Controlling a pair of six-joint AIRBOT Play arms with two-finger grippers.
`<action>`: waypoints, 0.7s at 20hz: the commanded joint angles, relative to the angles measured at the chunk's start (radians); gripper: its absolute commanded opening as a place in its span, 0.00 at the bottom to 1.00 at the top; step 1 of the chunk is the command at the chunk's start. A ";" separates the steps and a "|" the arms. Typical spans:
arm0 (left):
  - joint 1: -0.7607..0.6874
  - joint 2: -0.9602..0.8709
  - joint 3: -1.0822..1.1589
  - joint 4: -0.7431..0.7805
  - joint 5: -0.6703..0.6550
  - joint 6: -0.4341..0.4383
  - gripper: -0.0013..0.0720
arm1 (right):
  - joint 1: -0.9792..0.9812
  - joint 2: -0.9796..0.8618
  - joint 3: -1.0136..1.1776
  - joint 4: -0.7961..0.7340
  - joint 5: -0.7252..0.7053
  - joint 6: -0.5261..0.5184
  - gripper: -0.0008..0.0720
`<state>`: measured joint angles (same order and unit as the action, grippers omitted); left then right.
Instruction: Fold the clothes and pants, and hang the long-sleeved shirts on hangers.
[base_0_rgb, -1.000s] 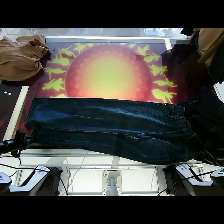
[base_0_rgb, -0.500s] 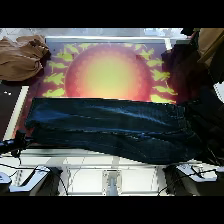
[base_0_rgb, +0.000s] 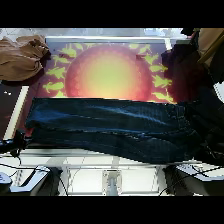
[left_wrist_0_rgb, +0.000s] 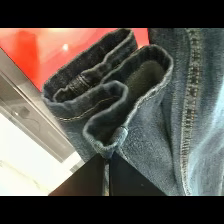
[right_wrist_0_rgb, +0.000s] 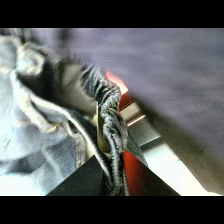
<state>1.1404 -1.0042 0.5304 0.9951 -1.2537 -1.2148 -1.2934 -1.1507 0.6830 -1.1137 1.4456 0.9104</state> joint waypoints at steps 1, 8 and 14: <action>0.001 0.023 0.063 0.001 -0.031 0.000 0.04 | 0.003 -0.004 0.119 -0.039 0.159 -0.005 0.06; -0.014 0.032 0.392 0.023 -0.146 -0.042 0.03 | 0.039 0.010 0.332 0.085 0.171 0.069 0.06; -0.280 0.004 0.473 0.031 -0.049 -0.064 0.03 | 0.323 0.010 0.332 0.097 0.077 0.151 0.06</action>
<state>0.9813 -0.9855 0.9642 1.0233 -1.3689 -1.2572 -1.0977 -1.1412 1.0073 -1.0412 1.5799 0.9958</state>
